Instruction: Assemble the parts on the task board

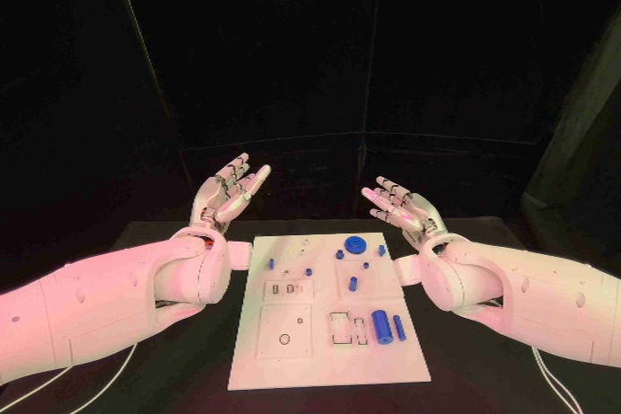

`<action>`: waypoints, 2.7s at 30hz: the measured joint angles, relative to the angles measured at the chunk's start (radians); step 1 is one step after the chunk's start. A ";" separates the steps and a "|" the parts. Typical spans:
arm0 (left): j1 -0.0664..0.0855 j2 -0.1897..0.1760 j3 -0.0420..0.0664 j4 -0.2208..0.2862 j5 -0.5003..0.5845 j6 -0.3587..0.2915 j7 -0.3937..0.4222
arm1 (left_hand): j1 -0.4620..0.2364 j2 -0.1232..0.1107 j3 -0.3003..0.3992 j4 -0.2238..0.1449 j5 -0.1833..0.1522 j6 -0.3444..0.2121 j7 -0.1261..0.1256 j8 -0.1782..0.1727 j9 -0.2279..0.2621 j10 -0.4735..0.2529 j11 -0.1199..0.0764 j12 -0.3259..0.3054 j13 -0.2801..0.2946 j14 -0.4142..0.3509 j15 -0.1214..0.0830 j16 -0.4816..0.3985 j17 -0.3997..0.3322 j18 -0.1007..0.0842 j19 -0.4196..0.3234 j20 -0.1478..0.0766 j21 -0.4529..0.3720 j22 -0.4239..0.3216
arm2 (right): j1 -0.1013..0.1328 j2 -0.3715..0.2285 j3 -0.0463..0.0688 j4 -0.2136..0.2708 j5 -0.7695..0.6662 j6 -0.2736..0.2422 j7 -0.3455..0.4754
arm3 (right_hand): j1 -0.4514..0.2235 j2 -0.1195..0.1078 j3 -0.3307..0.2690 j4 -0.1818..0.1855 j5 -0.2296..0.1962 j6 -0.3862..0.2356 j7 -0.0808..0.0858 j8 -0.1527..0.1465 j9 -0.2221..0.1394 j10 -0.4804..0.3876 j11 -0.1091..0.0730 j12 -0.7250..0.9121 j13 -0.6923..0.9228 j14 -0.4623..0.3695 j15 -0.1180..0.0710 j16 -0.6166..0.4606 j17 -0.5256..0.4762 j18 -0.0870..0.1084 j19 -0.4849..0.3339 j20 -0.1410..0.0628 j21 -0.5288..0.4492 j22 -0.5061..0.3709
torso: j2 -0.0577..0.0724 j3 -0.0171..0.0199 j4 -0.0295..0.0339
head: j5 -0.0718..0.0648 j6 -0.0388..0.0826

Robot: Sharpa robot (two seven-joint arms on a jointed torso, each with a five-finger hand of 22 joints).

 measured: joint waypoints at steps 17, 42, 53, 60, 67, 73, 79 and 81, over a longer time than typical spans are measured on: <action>-0.004 -0.041 -0.001 0.012 0.014 0.051 0.027 | 0.079 0.055 0.016 -0.032 0.000 0.275 0.017 0.055 0.028 0.416 0.037 0.081 0.036 0.449 0.009 0.139 0.058 0.000 0.488 0.006 0.186 0.093 | 0.009 -0.029 -0.003 -0.087 -0.260 0.075 -0.032 | 0.205 0.018 0.042 -0.150 -0.010 0.429 0.034 0.083 0.041 0.516 0.024 0.091 0.033 0.550 0.005 0.097 0.034 0.080 0.361 0.001 0.160 0.067 | 0.008 -0.0020 0.0008 | -0.009 0.000; -0.004 -0.102 -0.001 0.145 -0.063 0.203 -0.005 | 0.185 0.087 0.024 -0.186 -0.005 0.679 0.079 0.096 0.037 0.827 -0.049 0.115 0.040 0.816 -0.102 0.188 0.125 0.024 0.853 -0.073 0.272 0.093 | 0.112 0.060 0.005 -0.204 -1.093 0.167 -0.291 | 0.257 0.015 0.111 -0.326 -0.024 0.874 0.034 0.064 0.043 0.981 -0.095 0.043 0.035 1.255 -0.177 0.230 0.125 0.109 0.767 -0.170 0.621 0.287 | 0.123 -0.0025 0.0464 | -0.052 0.033; -0.004 -0.103 -0.001 0.166 -0.071 0.229 -0.020 | 0.180 0.092 0.021 -0.188 -0.005 0.679 0.079 0.092 0.036 0.827 -0.049 0.110 0.040 0.816 -0.102 0.177 0.128 0.024 0.853 -0.073 0.267 0.088 | 0.123 0.093 0.007 -0.225 -1.372 0.238 -0.412 | 0.221 -0.009 0.117 -0.331 -0.031 0.861 0.021 0.049 0.043 0.959 -0.105 0.043 0.036 1.263 -0.184 0.485 0.287 0.109 0.793 -0.182 0.797 0.395 | 0.168 -0.0065 0.0603 | -0.063 0.042; -0.004 -0.104 -0.001 0.167 -0.073 0.236 -0.025 | 0.180 0.092 0.021 -0.188 -0.005 0.679 0.079 0.088 0.036 0.827 -0.049 0.105 0.040 0.816 -0.102 0.177 0.129 0.024 0.853 -0.073 0.267 0.087 | 0.125 0.106 0.007 -0.230 -1.443 0.268 -0.440 | 0.212 -0.019 0.131 -0.325 -0.035 0.848 0.020 0.049 0.043 0.934 -0.105 0.043 0.037 1.263 -0.184 0.624 0.372 0.109 0.826 -0.180 0.956 0.569 | 0.181 -0.0095 0.0660 | -0.068 0.042; -0.004 -0.109 -0.001 0.168 -0.074 0.238 -0.028 | 0.180 0.092 0.019 -0.191 -0.005 0.682 0.082 0.088 0.035 0.827 -0.049 0.105 0.040 0.816 -0.102 0.173 0.130 0.023 0.853 -0.073 0.267 0.086 | 0.126 0.116 0.007 -0.232 -1.474 0.293 -0.452 | 0.208 -0.022 0.150 -0.325 -0.035 0.841 0.020 0.049 0.043 0.934 -0.106 0.043 0.037 1.263 -0.184 0.825 0.535 0.088 0.881 -0.178 1.119 0.778 | 0.189 -0.0112 0.0695 | -0.069 0.042; -0.003 -0.111 -0.001 0.170 -0.074 0.238 -0.030 | 0.180 0.092 0.019 -0.191 -0.005 0.682 0.082 0.088 0.035 0.827 -0.049 0.103 0.040 0.816 -0.102 0.172 0.130 0.023 0.853 -0.073 0.267 0.086 | 0.127 0.121 0.007 -0.235 -1.488 0.319 -0.460 | 0.203 -0.017 0.167 -0.328 -0.035 0.841 0.020 0.049 0.043 0.934 -0.106 0.043 0.037 1.263 -0.184 0.910 0.616 0.077 0.902 -0.175 1.170 0.846 | 0.193 -0.0112 0.0708 | -0.070 0.035; -0.003 -0.112 -0.001 0.171 -0.075 0.239 -0.032 | 0.180 0.092 0.019 -0.191 -0.005 0.682 0.082 0.084 0.035 0.827 -0.049 0.100 0.040 0.816 -0.102 0.172 0.131 0.023 0.853 -0.073 0.263 0.085 | 0.127 0.125 0.007 -0.239 -1.497 0.346 -0.467 | 0.207 -0.003 0.199 -0.328 -0.048 0.841 0.020 0.049 0.043 0.938 -0.102 0.043 0.037 1.263 -0.184 0.982 0.686 0.061 0.922 -0.175 1.213 0.908 | 0.198 -0.0106 0.0718 | -0.069 0.029; -0.003 -0.112 -0.001 0.171 -0.075 0.239 -0.033 | 0.180 0.092 0.019 -0.191 -0.005 0.682 0.082 0.084 0.035 0.827 -0.049 0.100 0.040 0.816 -0.102 0.172 0.131 0.023 0.853 -0.073 0.263 0.085 | 0.127 0.125 0.007 -0.240 -1.500 0.353 -0.469 | 0.211 0.001 0.214 -0.330 -0.054 0.845 0.024 0.049 0.043 0.938 -0.102 0.043 0.037 1.263 -0.184 1.001 0.703 0.061 0.930 -0.175 1.225 0.924 | 0.199 -0.0102 0.0718 | -0.070 0.027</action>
